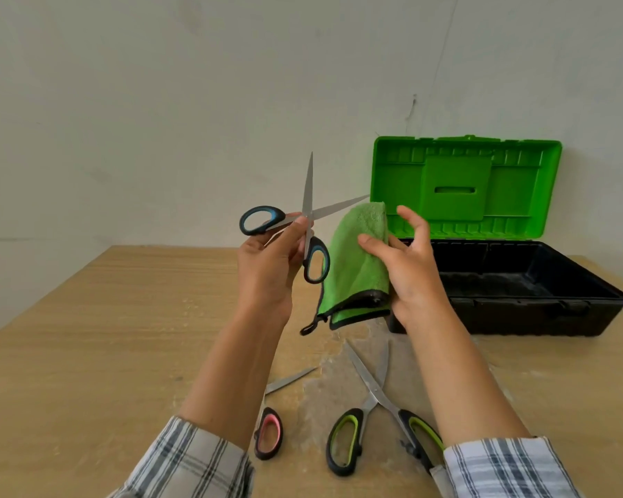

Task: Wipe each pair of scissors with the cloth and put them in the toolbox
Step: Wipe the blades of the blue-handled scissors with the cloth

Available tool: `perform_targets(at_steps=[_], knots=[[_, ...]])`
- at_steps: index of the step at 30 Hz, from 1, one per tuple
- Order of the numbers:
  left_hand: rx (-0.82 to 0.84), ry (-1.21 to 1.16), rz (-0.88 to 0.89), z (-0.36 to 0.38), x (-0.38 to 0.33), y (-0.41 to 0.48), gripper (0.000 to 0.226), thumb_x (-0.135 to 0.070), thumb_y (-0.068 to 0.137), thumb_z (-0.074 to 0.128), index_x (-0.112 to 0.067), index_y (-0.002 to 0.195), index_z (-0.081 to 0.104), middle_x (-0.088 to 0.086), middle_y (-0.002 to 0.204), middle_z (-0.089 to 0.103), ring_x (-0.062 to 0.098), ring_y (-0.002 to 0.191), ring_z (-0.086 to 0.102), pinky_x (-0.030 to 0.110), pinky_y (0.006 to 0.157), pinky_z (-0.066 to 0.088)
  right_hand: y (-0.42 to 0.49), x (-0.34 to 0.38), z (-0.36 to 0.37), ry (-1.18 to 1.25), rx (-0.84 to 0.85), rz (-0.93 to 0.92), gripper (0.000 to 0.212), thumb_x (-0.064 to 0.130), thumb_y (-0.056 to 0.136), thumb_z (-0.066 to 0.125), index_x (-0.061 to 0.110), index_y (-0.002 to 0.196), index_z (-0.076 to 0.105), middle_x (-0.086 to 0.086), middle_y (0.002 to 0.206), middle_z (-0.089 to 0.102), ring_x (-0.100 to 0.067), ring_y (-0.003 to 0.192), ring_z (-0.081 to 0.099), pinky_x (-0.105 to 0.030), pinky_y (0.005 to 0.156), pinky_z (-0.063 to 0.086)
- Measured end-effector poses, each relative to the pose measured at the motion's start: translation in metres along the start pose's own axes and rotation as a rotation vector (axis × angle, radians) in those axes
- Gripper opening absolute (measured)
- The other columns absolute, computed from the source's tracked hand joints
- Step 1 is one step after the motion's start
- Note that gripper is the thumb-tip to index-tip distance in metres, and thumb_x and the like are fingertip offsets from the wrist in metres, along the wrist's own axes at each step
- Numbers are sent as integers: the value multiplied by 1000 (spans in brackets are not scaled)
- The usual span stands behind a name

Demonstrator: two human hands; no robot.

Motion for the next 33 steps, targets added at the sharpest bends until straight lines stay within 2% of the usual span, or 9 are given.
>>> perform_targets(at_steps=[3, 5, 8, 12, 16, 21, 25, 30, 33], knots=[[2, -11, -30, -2, 2, 1, 5, -6, 87, 69, -11, 87, 72, 8, 79, 60, 14, 68, 54, 17, 60, 52, 6, -5, -3, 86, -20, 92, 28, 6, 84, 75, 12, 111, 69, -11, 102, 76, -32, 96, 73, -40, 73, 61], [5, -24, -54, -2, 3, 1, 6, -6, 87, 69, -11, 86, 72, 7, 79, 61, 14, 67, 55, 17, 59, 53, 7, -10, -3, 137, 9, 144, 13, 9, 88, 71, 14, 100, 70, -10, 99, 75, -28, 95, 71, -40, 78, 60], [19, -40, -85, 1, 5, 2, 5, -7, 86, 70, -10, 86, 73, 6, 77, 66, 14, 67, 58, 18, 57, 54, 8, -12, -1, 200, 73, 153, 13, 8, 92, 65, 17, 101, 69, -6, 101, 73, -22, 94, 69, -34, 79, 59], [52, -29, -116, 6, 10, 1, 5, -7, 85, 71, -8, 89, 73, 11, 85, 60, 16, 68, 56, 19, 58, 55, 10, -13, 4, 201, 139, 79, 21, 4, 91, 66, 15, 109, 68, -11, 113, 72, -23, 100, 69, -33, 86, 58], [55, -33, -127, 5, 11, 2, 6, -6, 85, 71, -8, 89, 74, 11, 86, 61, 14, 70, 57, 17, 60, 55, 11, -16, 4, 79, 67, 22, 22, 6, 92, 66, 11, 114, 65, -9, 112, 73, -22, 99, 71, -33, 75, 59], [69, 7, -155, -1, 6, 8, 9, -5, 85, 69, -8, 93, 73, 5, 85, 73, 10, 73, 61, 13, 63, 55, 15, -1, -13, -125, -2, -34, 18, 16, 96, 64, 22, 112, 69, 0, 101, 78, -18, 94, 75, -37, 79, 61], [162, 92, -190, -4, -4, 8, 10, -7, 82, 70, -8, 91, 73, 1, 79, 73, 9, 71, 63, 15, 66, 53, 29, 22, -25, -238, 150, 86, 28, 23, 92, 67, 20, 120, 69, -3, 106, 78, -23, 101, 74, -46, 93, 56], [262, 198, -210, -6, -15, 4, 20, -13, 69, 72, -9, 89, 72, 0, 75, 73, 8, 65, 64, 15, 62, 53, 38, 55, -17, -305, 432, 174, 31, 19, 90, 64, 10, 120, 68, -10, 104, 76, -23, 88, 75, -34, 73, 62], [280, 229, -202, -6, -18, 2, 20, -12, 70, 71, -8, 90, 72, 1, 75, 73, 8, 64, 65, 15, 61, 54, 39, 65, -8, -446, 544, 178, 32, 20, 86, 66, 8, 116, 69, -11, 104, 75, -21, 83, 75, -31, 73, 62]])
Point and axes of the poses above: each hand's wrist, its own y-axis towards the middle knuckle, its own z-axis out of the palm, x = y × z, the point moved 3 cm from there along y, towards the middle knuckle
